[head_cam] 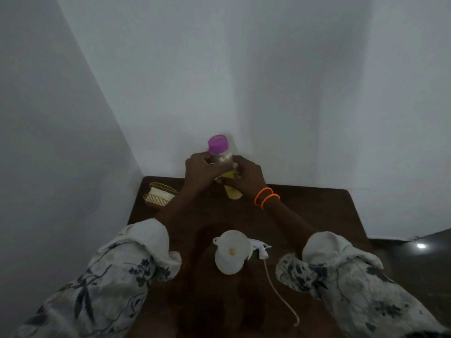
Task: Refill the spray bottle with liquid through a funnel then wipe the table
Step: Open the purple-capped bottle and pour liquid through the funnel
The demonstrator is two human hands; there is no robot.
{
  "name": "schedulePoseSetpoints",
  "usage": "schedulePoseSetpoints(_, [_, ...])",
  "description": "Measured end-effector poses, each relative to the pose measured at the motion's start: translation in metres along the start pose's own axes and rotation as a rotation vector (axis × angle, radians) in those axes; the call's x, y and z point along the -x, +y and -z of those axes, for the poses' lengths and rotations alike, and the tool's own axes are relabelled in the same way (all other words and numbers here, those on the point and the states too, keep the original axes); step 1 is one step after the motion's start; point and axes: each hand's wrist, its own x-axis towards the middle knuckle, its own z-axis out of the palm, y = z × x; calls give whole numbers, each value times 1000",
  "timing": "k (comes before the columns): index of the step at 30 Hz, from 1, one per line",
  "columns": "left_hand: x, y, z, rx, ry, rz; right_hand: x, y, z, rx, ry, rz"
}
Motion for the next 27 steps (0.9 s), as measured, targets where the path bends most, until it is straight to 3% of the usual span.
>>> schedulePoseSetpoints(9, [17, 75, 9, 383, -194, 38, 33, -34, 71, -45, -46, 19])
schedulePoseSetpoints(13, [26, 96, 11, 410, -259, 1, 52, -45, 88, -153, -139, 10])
schedulePoseSetpoints(22, [53, 113, 29, 808, -663, 9, 88, -71, 106, -377, -353, -43])
schedulePoseSetpoints(27, [63, 109, 31, 834, -622, -14, 99, -79, 102, -407, -334, -33])
